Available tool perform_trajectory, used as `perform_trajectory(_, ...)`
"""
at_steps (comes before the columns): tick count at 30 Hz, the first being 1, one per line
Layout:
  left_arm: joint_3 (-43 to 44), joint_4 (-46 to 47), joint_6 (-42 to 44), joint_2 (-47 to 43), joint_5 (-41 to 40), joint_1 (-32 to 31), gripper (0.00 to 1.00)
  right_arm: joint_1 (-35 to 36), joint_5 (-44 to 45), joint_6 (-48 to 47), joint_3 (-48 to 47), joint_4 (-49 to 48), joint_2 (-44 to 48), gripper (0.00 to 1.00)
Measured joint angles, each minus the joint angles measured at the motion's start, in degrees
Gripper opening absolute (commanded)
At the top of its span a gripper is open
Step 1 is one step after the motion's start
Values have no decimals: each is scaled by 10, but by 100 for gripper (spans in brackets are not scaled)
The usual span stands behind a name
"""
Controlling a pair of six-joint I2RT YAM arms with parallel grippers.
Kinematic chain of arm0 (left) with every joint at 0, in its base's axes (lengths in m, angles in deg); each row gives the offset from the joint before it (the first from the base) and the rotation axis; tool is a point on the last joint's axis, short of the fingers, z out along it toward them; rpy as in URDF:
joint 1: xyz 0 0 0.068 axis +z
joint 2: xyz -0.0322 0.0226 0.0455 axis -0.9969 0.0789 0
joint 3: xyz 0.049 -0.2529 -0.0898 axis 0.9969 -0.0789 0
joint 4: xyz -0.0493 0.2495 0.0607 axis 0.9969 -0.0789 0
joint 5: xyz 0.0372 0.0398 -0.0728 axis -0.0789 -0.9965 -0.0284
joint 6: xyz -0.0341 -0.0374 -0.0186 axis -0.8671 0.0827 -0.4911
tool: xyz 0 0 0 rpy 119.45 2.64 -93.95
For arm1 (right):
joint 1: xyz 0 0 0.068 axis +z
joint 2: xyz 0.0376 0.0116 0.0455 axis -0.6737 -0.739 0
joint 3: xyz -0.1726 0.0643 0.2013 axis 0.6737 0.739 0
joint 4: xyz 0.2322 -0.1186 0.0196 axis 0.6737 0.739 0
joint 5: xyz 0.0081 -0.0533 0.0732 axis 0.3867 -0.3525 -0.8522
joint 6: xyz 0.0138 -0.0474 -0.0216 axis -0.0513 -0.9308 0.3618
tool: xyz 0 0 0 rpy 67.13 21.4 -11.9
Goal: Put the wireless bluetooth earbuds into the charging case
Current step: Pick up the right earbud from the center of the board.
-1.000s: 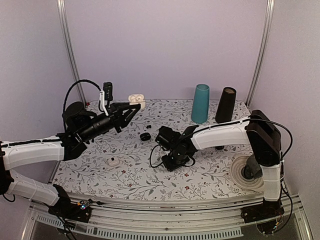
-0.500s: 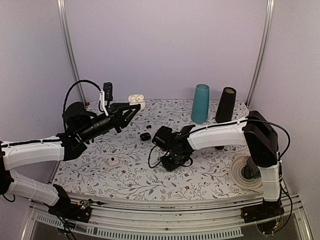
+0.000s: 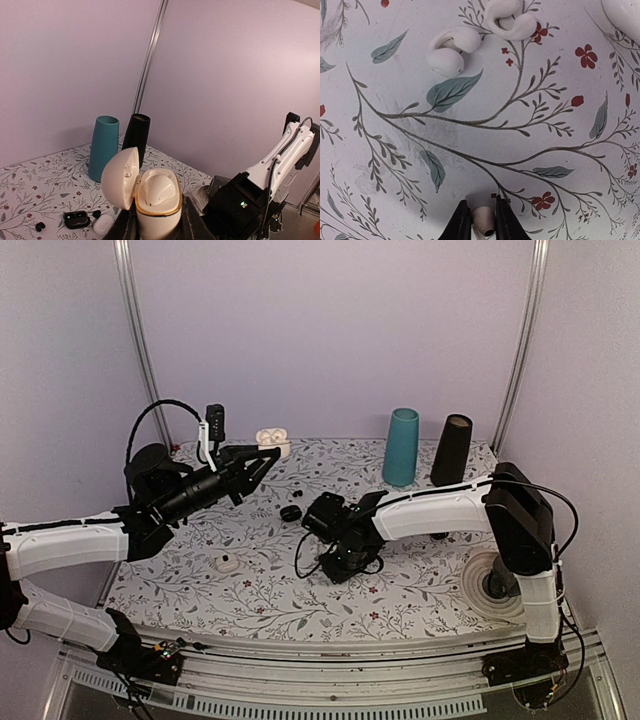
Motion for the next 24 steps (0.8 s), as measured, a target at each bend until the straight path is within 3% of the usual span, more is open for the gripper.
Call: perform_trajectory(24, -9, 15, -7, 19, 7, 2, 0, -47, -38, 37, 101, -76, 86, 12)
